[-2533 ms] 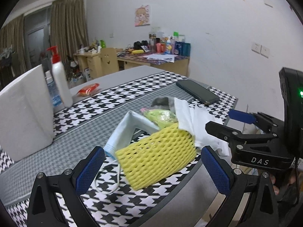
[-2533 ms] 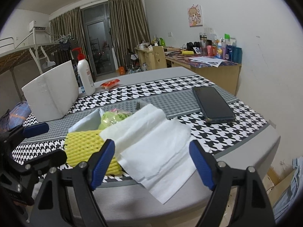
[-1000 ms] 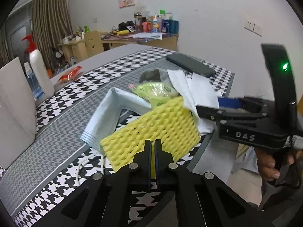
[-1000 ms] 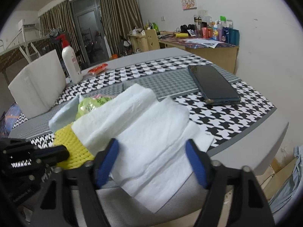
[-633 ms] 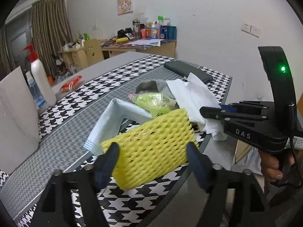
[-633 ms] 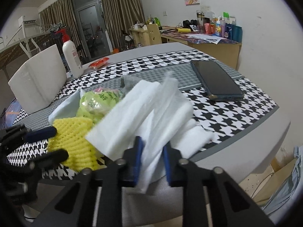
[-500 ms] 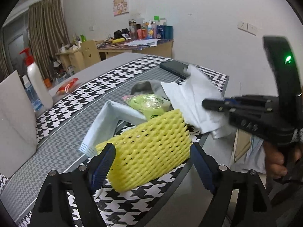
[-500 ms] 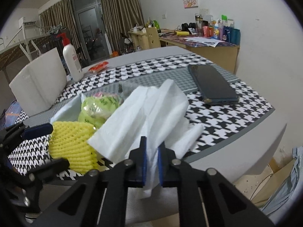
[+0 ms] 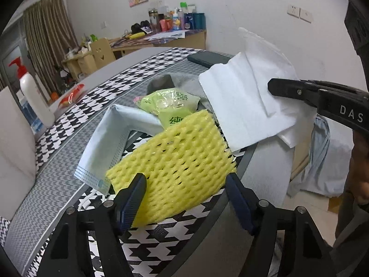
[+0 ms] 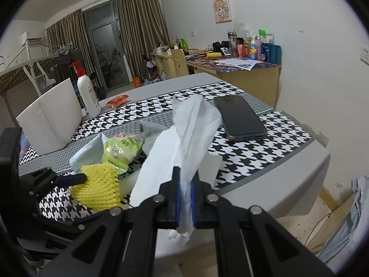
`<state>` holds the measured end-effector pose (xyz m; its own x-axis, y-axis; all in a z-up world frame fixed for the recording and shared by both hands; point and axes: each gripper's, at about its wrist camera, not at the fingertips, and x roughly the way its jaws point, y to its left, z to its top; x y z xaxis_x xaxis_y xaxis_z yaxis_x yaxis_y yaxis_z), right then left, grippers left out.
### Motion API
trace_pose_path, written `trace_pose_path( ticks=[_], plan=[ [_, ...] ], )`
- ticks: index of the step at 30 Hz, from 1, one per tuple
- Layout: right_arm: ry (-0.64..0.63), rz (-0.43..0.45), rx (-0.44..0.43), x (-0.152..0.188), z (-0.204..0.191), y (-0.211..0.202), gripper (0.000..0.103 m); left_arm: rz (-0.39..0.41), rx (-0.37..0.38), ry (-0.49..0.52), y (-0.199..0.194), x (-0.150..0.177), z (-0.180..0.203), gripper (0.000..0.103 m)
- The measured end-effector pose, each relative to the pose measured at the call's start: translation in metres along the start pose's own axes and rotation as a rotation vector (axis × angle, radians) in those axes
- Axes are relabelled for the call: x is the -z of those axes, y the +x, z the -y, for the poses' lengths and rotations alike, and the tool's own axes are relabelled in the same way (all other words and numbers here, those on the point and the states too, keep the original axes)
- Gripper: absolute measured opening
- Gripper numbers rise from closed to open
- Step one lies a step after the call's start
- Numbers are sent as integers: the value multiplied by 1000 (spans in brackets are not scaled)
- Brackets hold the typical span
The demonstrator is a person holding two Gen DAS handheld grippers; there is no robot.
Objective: Organize soft objects
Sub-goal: 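Lift the yellow foam net with the left tool while the right tool lifts the tissue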
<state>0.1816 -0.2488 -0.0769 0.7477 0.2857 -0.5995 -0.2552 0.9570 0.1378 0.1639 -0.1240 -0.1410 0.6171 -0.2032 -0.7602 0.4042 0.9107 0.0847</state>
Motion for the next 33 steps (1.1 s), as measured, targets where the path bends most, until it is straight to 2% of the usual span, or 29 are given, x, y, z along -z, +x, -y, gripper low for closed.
trace_pose_path(
  ticks=[4,6,7,8,11,16,33],
  plan=[
    [0,-3,-3,3,-1,-1,10,-1,-1,19,-1,1,3,57],
    [6,-2,-7,4,0,-3,10,-5,-23,9,-2,2,0,35],
    [9,-3,-8,4,0,-3,10,-8,-45,1,-2,3,-3,29],
    [11,-3,-7,4,0,-4,10,-10,-59,-8,-2,4,-5,19],
    [14,2,-6,6,0,-10,10,0,-54,-27,-10,5,-9,18],
    [3,16,-2,4,-4,-18,10,87,-35,-49,-38,8,-10,18],
    [-57,80,-23,-17,-29,-46,10,250,-93,-157,-112,8,-35,18]
  ],
)
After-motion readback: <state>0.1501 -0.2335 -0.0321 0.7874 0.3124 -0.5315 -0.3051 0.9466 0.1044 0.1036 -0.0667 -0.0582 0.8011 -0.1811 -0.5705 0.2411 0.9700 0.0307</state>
